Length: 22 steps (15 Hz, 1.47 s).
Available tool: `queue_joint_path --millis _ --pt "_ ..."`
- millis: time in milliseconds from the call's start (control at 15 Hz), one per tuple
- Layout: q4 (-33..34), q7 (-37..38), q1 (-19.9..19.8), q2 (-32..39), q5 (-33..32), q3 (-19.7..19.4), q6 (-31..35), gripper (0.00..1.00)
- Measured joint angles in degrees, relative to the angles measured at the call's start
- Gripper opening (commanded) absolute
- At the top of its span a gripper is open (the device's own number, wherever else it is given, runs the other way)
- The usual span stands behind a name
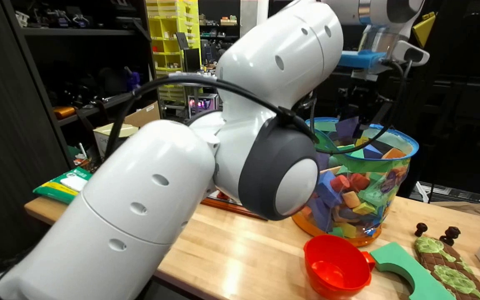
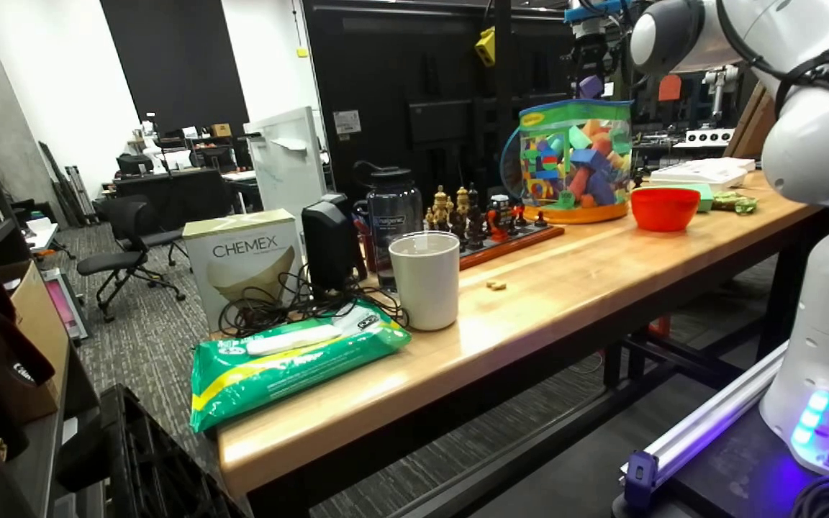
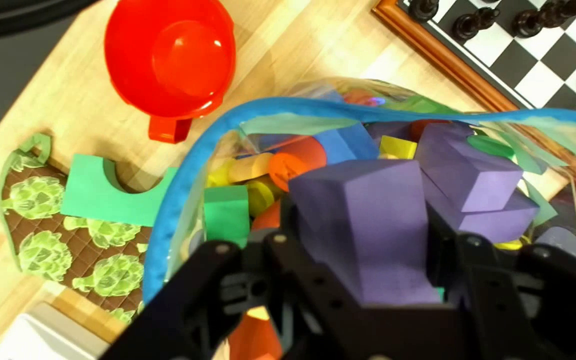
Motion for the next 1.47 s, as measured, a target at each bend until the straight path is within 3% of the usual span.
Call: queue_joint_path --millis 533,1000,1467 --pt "-0.3 -0.4 -2.9 -5.1 2.1 0.2 -0.2 0.30" --pt "-1.0 -4.2 -13.8 -4.1 8.0 1.3 0.4 0.30" --pt "-1.1 -6.5 -23.1 0.5 15.1 5.9 0.5 0.30"
